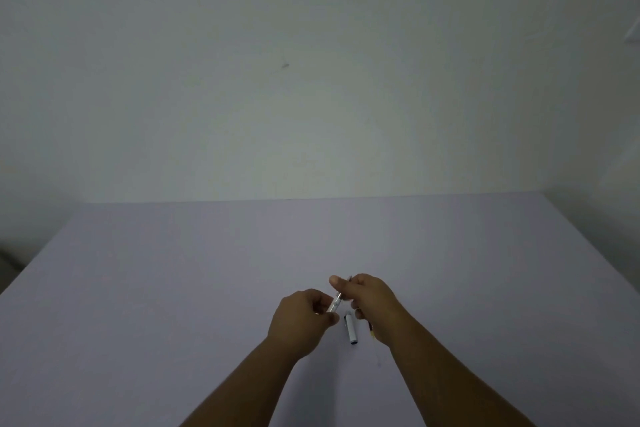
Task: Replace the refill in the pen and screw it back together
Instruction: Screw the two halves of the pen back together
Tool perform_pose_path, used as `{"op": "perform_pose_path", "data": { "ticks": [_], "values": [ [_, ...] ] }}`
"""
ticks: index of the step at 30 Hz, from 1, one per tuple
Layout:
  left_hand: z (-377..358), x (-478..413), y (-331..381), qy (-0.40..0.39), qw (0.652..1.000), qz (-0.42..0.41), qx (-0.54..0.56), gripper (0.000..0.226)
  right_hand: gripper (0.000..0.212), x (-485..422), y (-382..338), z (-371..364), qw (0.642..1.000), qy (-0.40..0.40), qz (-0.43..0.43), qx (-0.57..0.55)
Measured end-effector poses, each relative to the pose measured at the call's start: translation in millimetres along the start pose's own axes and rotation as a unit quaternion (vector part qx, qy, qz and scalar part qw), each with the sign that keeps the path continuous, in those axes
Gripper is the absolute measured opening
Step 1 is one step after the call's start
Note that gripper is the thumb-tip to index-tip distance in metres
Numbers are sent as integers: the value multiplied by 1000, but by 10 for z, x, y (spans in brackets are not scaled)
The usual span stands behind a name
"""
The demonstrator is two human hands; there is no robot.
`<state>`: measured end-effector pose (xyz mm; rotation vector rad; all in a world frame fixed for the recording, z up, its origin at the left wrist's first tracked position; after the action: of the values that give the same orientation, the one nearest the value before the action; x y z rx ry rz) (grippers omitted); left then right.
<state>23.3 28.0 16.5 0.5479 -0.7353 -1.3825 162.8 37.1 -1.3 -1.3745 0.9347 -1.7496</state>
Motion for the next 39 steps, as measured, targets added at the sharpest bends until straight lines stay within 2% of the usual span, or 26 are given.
{"op": "perform_pose_path", "data": {
  "ticks": [3, 5, 8, 10, 12, 13, 17, 20, 26, 30, 33, 34, 35, 37, 39],
  "values": [
    [9, -17, 17, 3, 1000, -1, -1, 19, 4, 14, -18, -40, 996, -46, 13, -71],
    [7, -14, 35, 1, 1000, -7, -4, 20, 8, 13, -42, -29, 998, -31, 28, -42],
    [-24, -15, 22, -3, 1000, 1, 3, 20, 30, -9, -30, 10, 1000, 8, 8, 27],
    [-17, -15, 8, -2, 1000, 10, 7, 20, 24, -14, -12, 9, 1000, -5, -4, -16],
    [-12, -33, -5, -1, 1000, 12, 4, 20, 7, -23, -33, 10, 998, -26, 13, -64],
    [-12, -36, -5, -2, 1000, 10, 1, 20, 5, -24, -47, 18, 997, -27, 23, -63],
    [-41, -29, -39, -11, 1000, 17, -3, 18, 12, -42, -35, 31, 1000, -17, 2, 2],
    [-34, -52, -56, -4, 1000, 23, 1, 17, 5, -64, -23, 10, 999, -37, 1, -28],
    [-49, -60, -49, 14, 1000, 21, 0, 17, 7, -134, 2, 18, 1000, 17, 3, -26],
    [-66, -85, -113, 4, 999, 43, 10, 11, 8, -207, 65, -22, 999, 0, -18, -32],
    [-66, -105, -235, 5, 993, 96, 63, 11, 19, -363, 198, 57, 996, 70, -30, -53],
    [-78, -107, -291, 5, 989, 117, 87, 12, 18, -415, 250, 112, 994, 107, -19, -8],
    [-90, -108, -344, 5, 985, 136, 109, 12, 18, -460, 310, 147, 988, 127, 3, 87],
    [-101, -94, -426, 7, 976, 167, 142, 12, 18, -496, 447, 116, 956, 118, 38, 266],
    [-122, -83, -486, 5, 968, 188, 166, 13, 15, -516, 642, 52, 938, 105, 36, 328]
  ]
}}
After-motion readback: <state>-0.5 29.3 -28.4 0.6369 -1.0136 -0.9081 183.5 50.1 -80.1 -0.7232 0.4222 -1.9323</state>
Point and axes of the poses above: each hand's wrist, its own x-axis away from the middle knuckle, its own z-axis out of the back of the hand, y = z × x, the point moved 6 cm from there along -x, towards the middle knuckle, and after that the axes turned 9 degrees about y, right-handed, at the moved point
